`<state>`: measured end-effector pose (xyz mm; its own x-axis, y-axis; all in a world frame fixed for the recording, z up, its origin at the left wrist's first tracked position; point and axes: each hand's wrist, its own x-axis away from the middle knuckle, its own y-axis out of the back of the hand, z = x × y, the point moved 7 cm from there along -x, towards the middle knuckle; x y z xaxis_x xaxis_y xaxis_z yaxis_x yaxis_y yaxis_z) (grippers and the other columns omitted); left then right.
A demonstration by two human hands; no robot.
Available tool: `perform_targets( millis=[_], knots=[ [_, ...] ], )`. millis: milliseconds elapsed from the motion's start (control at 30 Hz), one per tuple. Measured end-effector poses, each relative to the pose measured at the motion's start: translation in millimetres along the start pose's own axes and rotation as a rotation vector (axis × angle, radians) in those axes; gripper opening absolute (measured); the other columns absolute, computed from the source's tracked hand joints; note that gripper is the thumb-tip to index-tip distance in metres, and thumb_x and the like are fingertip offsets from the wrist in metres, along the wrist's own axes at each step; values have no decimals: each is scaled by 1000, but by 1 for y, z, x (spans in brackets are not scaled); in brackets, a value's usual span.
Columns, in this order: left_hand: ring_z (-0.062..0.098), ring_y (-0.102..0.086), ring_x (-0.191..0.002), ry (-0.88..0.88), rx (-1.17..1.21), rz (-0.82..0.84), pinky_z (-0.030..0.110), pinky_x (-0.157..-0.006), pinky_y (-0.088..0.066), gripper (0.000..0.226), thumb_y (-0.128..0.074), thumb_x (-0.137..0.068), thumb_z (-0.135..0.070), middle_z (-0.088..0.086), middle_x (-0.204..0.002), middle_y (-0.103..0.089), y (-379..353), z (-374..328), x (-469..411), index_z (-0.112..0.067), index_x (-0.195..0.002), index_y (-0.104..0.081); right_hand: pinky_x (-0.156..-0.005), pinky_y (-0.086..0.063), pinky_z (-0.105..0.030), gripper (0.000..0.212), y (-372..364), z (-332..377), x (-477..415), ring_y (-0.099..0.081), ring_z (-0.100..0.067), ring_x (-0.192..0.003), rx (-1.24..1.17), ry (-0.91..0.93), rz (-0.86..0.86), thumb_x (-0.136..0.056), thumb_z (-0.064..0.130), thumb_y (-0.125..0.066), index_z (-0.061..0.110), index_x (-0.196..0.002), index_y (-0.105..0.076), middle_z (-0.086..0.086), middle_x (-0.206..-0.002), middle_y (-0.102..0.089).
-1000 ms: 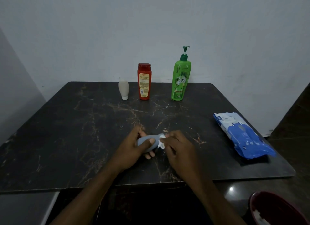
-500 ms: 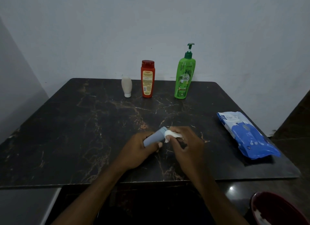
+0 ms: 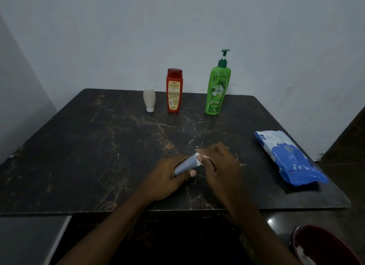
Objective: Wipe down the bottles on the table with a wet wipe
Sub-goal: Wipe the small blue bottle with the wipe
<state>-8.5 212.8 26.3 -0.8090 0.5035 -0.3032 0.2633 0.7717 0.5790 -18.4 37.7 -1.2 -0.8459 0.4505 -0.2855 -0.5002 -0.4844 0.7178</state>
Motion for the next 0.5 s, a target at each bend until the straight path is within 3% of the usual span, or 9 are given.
perform_targets(
  millis=[33,67,167,233,333,500],
  knots=[
    [4,-68,-108,2,4,-10,24,-93,-52,29,-67,-100,-25,-14,-120,-72,1,0,0,-23,-129,-68,-80,-40,-4,21,4,7,9,-59,3,-89,-167,267,69,-97,25,-56,33,-102,-75,15,-100,-67],
    [4,-68,-107,6,12,-14,24,-92,-52,28,-66,-100,-26,-13,-119,-73,1,2,0,-23,-128,-68,-77,-40,-6,21,6,28,19,-57,-4,-89,-84,494,153,-97,24,-55,22,-106,-73,8,-103,-63],
    [6,-69,-93,28,7,8,23,-80,-52,22,-63,-102,-32,-9,-105,-74,-1,5,0,-22,-120,-69,-76,-46,-16,32,33,35,30,-53,-5,-85,-159,739,6,-93,20,-46,8,-113,-69,-7,-104,-62],
    [7,-66,-90,69,-25,36,22,-76,-50,29,-57,-100,-43,-8,-101,-72,-4,9,-1,-23,-118,-67,-74,-49,-19,33,26,40,28,-54,-4,-83,-120,754,54,-91,19,-47,8,-114,-69,-6,-105,-62],
    [5,-64,-96,68,-122,68,25,-83,-52,41,-46,-97,-55,-12,-108,-68,-7,13,1,-27,-123,-62,-74,-46,-17,27,23,34,19,-57,-9,-87,-178,673,117,-91,12,-53,13,-112,-70,-1,-108,-59],
    [-6,-53,-95,0,-332,46,18,-82,-43,29,-54,-99,-52,-17,-107,-57,-11,9,4,-32,-120,-53,-76,-48,-29,18,32,34,5,-59,-19,-88,-195,576,101,-93,13,-57,9,-102,-71,-4,-102,-62]
  ],
)
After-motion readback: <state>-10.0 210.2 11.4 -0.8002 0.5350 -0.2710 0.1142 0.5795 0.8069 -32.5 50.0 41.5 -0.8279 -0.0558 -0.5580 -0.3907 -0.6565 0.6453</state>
